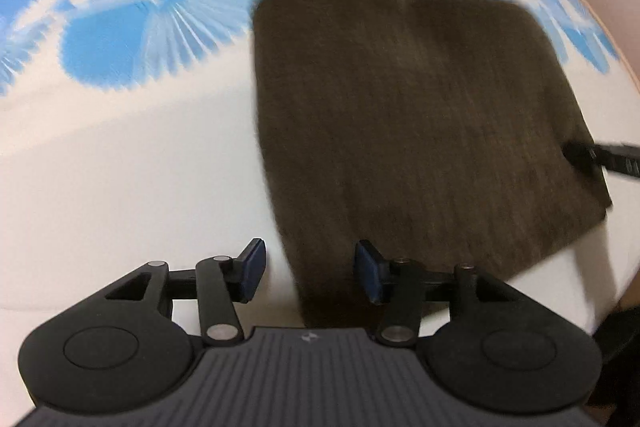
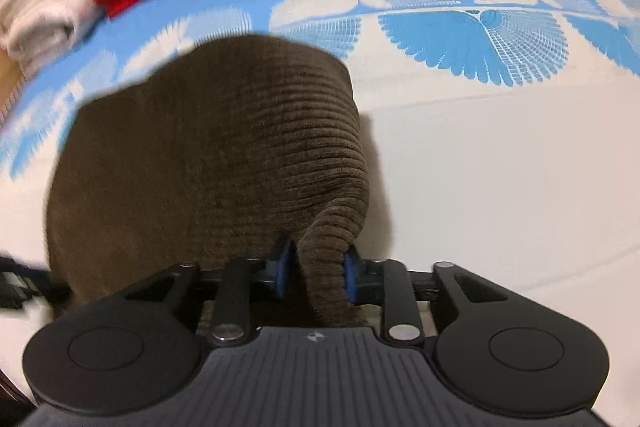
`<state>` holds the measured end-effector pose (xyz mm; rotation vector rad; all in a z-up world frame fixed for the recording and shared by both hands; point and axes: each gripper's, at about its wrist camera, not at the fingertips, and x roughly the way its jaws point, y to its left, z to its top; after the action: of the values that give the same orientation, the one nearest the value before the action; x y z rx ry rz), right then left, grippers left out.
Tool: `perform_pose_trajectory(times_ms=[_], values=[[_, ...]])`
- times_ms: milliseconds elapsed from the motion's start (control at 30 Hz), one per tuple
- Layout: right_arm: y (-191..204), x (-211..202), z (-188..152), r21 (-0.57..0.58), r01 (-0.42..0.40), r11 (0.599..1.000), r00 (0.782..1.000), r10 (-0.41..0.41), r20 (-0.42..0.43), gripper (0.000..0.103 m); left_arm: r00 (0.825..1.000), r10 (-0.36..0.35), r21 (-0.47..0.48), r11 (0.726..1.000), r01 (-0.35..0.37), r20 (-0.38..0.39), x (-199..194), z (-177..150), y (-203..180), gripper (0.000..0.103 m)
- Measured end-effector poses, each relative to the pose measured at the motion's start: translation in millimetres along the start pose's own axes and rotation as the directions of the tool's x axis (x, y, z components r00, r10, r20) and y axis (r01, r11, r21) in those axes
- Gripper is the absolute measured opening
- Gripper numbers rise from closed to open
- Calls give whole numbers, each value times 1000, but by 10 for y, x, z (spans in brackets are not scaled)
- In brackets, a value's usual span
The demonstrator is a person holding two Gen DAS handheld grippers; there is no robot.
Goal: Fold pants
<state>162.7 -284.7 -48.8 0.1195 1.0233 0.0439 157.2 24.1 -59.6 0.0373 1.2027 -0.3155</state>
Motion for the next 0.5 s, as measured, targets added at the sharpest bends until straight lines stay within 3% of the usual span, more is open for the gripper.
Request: perform_pose_trajectory(times_ms=[100, 167, 233, 300, 367, 433, 500], values=[[33, -195, 25, -50, 53, 997, 993, -47, 111, 35, 988, 57, 22, 998, -61, 144, -247, 50, -53, 54], [61, -328, 15, -92, 77, 993, 979, -58, 194, 35, 975, 48, 40, 998, -58, 218, -355, 59, -108, 52], [115, -417, -2, -152, 77, 985, 969, -38, 244, 35, 969, 13, 76, 997, -33, 245, -394, 44, -196, 45], [172, -412, -38, -220, 13, 975, 975, 36, 218, 35, 976, 9, 116, 993, -35, 218, -341, 40, -286, 33], [222, -322, -71, -276, -58, 959, 984, 101, 143, 35, 989, 66, 149, 985, -86, 133, -138, 12, -344, 31], [282, -101, -144, -332, -71, 941, 997, 77, 5, 35, 989, 140, 151, 978, -144, 37, 96, -32, -333, 32], [340, 50, -228, -404, -34, 914, 999, 15, -49, 35, 989, 143, 123, 982, -146, 33, 89, 12, -303, 33]])
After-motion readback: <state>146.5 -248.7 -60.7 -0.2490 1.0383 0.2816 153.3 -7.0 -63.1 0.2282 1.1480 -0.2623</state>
